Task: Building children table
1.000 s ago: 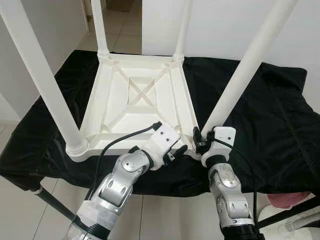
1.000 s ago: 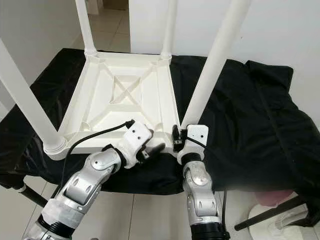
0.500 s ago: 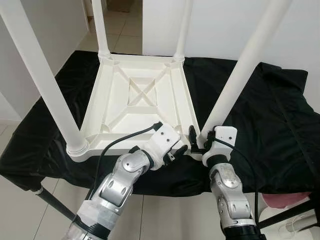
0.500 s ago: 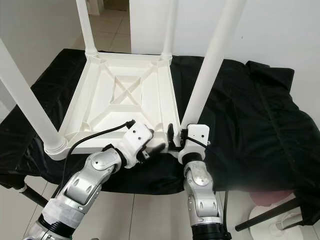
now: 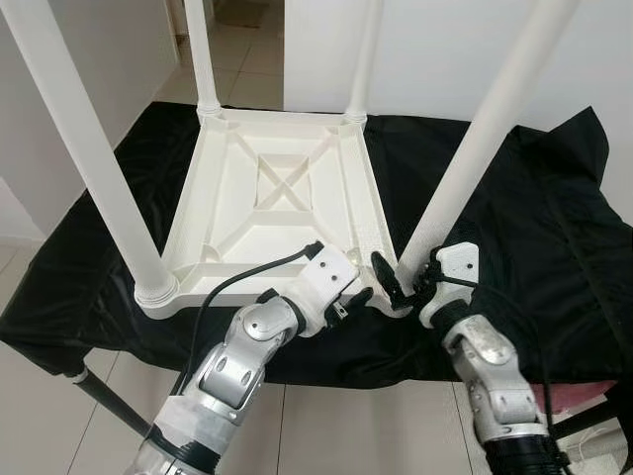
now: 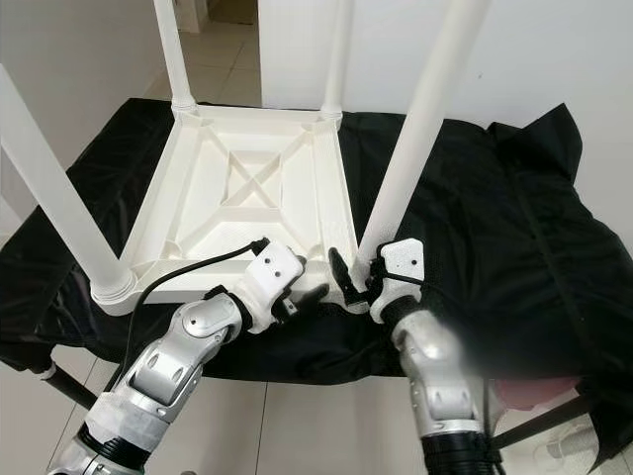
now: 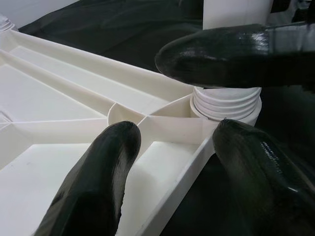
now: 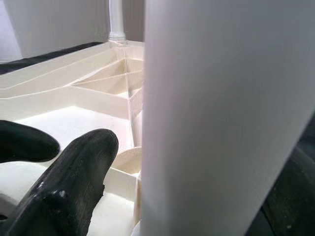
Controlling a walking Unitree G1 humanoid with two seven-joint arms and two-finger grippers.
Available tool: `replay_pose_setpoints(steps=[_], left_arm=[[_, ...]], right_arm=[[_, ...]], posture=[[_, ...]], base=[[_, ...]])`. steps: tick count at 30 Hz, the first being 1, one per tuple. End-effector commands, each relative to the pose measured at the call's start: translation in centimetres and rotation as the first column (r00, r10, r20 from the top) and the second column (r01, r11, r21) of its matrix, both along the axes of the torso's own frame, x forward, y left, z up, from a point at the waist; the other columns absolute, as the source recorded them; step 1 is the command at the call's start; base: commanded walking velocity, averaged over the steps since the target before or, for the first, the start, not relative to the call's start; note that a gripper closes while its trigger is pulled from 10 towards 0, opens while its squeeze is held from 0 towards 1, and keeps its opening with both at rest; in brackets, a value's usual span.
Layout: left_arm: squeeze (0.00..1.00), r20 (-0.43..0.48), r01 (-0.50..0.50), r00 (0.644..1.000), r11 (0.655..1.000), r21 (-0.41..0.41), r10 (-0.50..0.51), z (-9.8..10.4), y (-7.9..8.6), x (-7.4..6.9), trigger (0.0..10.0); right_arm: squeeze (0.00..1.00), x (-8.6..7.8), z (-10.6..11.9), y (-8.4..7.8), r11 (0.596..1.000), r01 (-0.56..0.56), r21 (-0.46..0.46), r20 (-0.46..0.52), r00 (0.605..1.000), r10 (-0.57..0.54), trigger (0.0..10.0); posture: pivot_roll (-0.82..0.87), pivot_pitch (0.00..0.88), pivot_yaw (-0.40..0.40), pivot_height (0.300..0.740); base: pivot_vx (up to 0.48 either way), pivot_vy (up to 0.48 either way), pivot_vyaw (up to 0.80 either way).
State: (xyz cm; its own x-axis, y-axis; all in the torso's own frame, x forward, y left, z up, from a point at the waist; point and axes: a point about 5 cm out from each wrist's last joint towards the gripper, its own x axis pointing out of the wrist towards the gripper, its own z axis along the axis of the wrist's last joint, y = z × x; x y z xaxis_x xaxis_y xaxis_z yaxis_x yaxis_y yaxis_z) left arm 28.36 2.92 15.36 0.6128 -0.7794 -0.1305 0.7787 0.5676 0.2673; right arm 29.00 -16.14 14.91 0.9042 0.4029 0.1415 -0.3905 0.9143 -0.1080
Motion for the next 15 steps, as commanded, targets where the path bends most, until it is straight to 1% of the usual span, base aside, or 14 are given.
replay_pose_setpoints(steps=[1,2,3,4,6,7,9,10,11,12,14,15], left_arm=[[0.00,0.016,-0.029,0.999,1.000,0.012,0.029,0.0,0.0,0.3,10.0],[0.00,0.016,-0.029,0.999,1.000,0.012,0.029,0.0,0.0,0.3,10.0],[0.00,0.005,-0.027,1.000,1.000,0.013,0.027,0.0,0.0,0.3,10.0],[0.00,0.005,-0.027,1.000,1.000,0.013,0.027,0.0,0.0,0.3,10.0],[0.00,0.011,0.003,1.000,1.000,0.028,-0.003,-0.1,-0.1,-0.1,10.0],[0.00,0.011,0.003,1.000,1.000,0.028,-0.003,-0.1,-0.1,-0.1,10.0],[0.00,0.015,0.031,0.999,0.999,0.039,-0.031,-0.1,-0.1,-0.4,10.0],[0.00,0.016,0.036,0.999,0.998,0.043,-0.037,-0.1,-0.1,-0.5,10.0],[0.00,0.016,0.036,0.999,0.998,0.043,-0.037,-0.1,-0.1,-0.5,10.0],[0.00,0.018,0.038,0.999,0.998,0.046,-0.039,-0.1,-0.1,-0.5,10.0],[0.00,0.018,0.038,0.999,0.998,0.046,-0.039,-0.1,-0.1,-0.5,10.0],[0.00,0.022,0.037,0.999,0.998,0.050,-0.038,0.0,-0.1,-0.4,10.0]], right_arm=[[0.00,0.1,-0.2,-0.1,0.999,-0.042,-0.017,-0.011,0.999,0.041,10.0],[0.00,0.1,-0.2,-0.1,0.999,-0.042,-0.017,-0.011,0.999,0.041,10.0],[0.00,0.3,-0.3,-0.3,0.996,-0.075,-0.047,-0.020,0.997,0.074,10.0],[0.00,0.3,-0.3,-0.3,0.996,-0.075,-0.047,-0.020,0.997,0.074,10.0],[0.00,0.8,-0.7,-0.5,0.985,-0.134,-0.111,-0.051,0.990,0.129,10.0],[0.00,0.8,-0.7,-0.5,0.985,-0.134,-0.111,-0.051,0.990,0.129,10.0],[0.00,1.2,-0.8,-0.5,0.975,-0.177,-0.131,-0.070,0.983,0.169,10.0],[0.00,1.5,-0.8,-0.7,0.974,-0.186,-0.131,-0.078,0.981,0.177,4.9],[0.00,1.5,-0.8,-0.7,0.974,-0.186,-0.131,-0.078,0.981,0.177,4.9],[0.00,1.6,-0.8,-0.8,0.972,-0.193,-0.134,-0.081,0.980,0.184,3.4],[0.00,1.6,-0.8,-0.8,0.972,-0.193,-0.134,-0.081,0.980,0.184,3.4],[0.00,1.8,-0.8,-1.1,0.969,-0.204,-0.139,-0.086,0.977,0.193,0.0]], posture=[[-0.03,0.036,-0.043,0.740],[-0.03,0.036,-0.043,0.740],[-0.03,0.054,-0.046,0.740],[-0.03,0.054,-0.046,0.740],[-0.02,0.073,-0.048,0.740],[-0.02,0.073,-0.048,0.740],[-0.02,0.085,-0.042,0.740],[-0.02,0.091,-0.039,0.740],[-0.02,0.091,-0.039,0.740],[-0.02,0.092,-0.039,0.740],[-0.02,0.092,-0.039,0.740],[0.00,0.095,-0.043,0.740]], base=[[0.000,0.000,0.00],[0.000,0.000,0.00],[0.000,0.000,0.00],[0.000,0.000,0.00],[0.000,0.000,0.00],[0.000,0.000,0.00],[0.000,0.000,0.00],[0.000,0.000,0.00],[0.000,0.000,0.00],[0.000,0.000,0.00],[0.000,0.000,0.00],[0.000,0.000,0.00]])
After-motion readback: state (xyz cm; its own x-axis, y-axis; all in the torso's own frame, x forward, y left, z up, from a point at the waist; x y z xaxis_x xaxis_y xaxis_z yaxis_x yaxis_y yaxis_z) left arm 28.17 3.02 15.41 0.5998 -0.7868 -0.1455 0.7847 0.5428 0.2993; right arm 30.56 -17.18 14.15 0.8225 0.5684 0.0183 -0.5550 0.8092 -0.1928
